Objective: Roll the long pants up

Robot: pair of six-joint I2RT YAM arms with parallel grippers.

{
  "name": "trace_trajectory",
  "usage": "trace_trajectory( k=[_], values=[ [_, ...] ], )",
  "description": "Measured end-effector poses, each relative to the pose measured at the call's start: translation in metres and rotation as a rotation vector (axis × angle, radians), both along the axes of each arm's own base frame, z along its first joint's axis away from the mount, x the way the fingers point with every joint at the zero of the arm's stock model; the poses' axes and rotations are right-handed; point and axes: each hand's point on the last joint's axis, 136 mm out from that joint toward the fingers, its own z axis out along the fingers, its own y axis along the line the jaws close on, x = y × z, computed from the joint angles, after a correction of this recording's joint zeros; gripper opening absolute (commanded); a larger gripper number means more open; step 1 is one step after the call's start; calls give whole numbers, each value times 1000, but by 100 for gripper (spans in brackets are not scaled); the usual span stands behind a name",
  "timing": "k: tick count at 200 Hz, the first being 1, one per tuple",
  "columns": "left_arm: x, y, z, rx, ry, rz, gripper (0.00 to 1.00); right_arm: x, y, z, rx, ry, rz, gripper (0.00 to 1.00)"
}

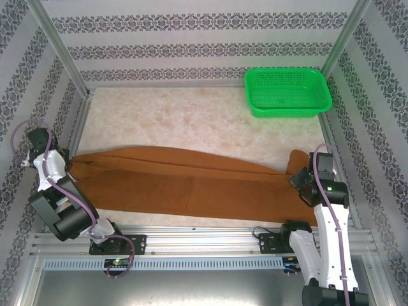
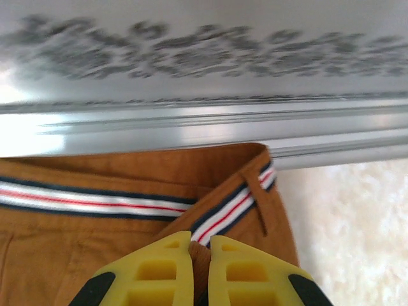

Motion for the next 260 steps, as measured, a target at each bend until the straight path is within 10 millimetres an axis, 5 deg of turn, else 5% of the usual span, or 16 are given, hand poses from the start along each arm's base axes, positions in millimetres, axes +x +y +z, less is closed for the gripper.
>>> trace_trajectory(
  k=[11, 27, 44, 67, 110, 122, 150, 175, 198, 215, 222, 244, 260],
  values=[
    [-18, -2, -3, -1, -2, 61, 14, -5, 0, 4, 0, -15, -12, 1],
    [-40, -3, 0, 20, -17, 132, 34, -14, -2, 9, 3, -52, -40, 33],
    [-49, 4, 15, 70, -40, 181, 53, -20, -5, 9, 8, -55, -66, 39],
    [-49, 12, 35, 118, -68, 204, 65, -21, -3, 4, 30, -42, -73, 51],
    [-52, 13, 59, 166, -114, 216, 62, -13, -1, 3, 52, -51, -71, 54],
    [-50, 13, 67, 173, -130, 208, 53, -10, -1, 4, 52, -48, -71, 54],
    [-26, 1, 76, 130, -215, 82, 44, 0, -4, 38, 1, -142, -36, 56],
    [16, -42, 76, 70, -261, -181, 20, 9, -4, 64, -40, -239, 6, 47],
    [43, -109, 64, 26, -263, -465, 32, 11, 0, 54, -28, -225, 34, 53],
    [41, -150, 39, -45, -241, -613, 31, 11, 8, 39, 8, -195, 65, 50],
    [38, -167, 28, -82, -217, -665, 29, 12, 13, 35, 27, -187, 84, 42],
    [31, -220, 5, -166, -155, -861, 0, 17, 34, 28, 88, -178, 182, 0],
    [24, -262, -1, -210, -127, -1023, 0, 24, 56, 23, 148, -169, 273, 0]
  ],
)
